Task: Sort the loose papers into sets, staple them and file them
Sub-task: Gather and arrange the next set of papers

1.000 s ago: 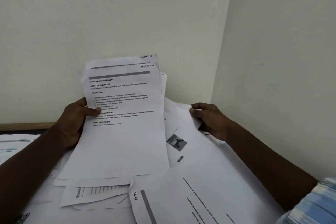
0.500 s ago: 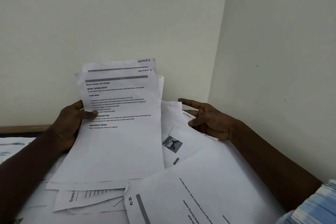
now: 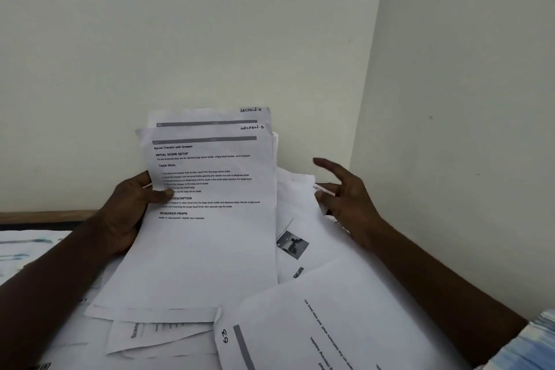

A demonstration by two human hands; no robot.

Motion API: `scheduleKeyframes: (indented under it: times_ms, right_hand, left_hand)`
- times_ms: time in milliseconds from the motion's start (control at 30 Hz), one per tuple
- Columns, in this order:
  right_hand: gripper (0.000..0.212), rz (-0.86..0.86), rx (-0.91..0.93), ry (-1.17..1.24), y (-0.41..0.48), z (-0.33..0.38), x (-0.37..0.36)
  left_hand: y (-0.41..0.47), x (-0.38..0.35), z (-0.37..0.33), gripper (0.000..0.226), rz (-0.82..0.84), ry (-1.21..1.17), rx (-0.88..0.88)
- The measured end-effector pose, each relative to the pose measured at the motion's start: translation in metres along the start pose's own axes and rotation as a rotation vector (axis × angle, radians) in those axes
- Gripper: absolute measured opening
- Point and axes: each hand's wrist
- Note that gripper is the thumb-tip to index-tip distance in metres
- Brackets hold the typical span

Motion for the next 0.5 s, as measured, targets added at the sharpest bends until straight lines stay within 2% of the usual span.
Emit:
scheduleKeyframes:
  times_ms: [100, 267, 367, 500]
  right_hand:
    - [0.059, -0.16, 0.172, -0.173, 0.001, -0.002, -0.008]
    - [0.043, -0.149, 0.2, -0.293, -0.003, -0.001, -0.022]
    - [0.051, -0.12, 0.192, -0.329, -0.005, 0.0, -0.022]
    - [0.057, -0.127, 0.141, -0.261, -0.005, 0.001, -0.017]
  left_hand:
    - [-0.003, -0.005, 0.0, 0.055, 0.032, 0.009, 0.009]
    - [-0.006, -0.009, 0.004, 0.047, 0.078, 0.056, 0.043]
    - [-0.007, -0.01, 0.004, 0.045, 0.102, 0.056, 0.048]
    - [-0.009, -0.01, 0.003, 0.044, 0.112, 0.045, 0.06]
Point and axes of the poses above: each hand's wrist, its own y-axis towards the middle knuckle, its own x-axis out of the back of the hand, z = x × y, and after that the axes turned 5 degrees about -x, right-handed
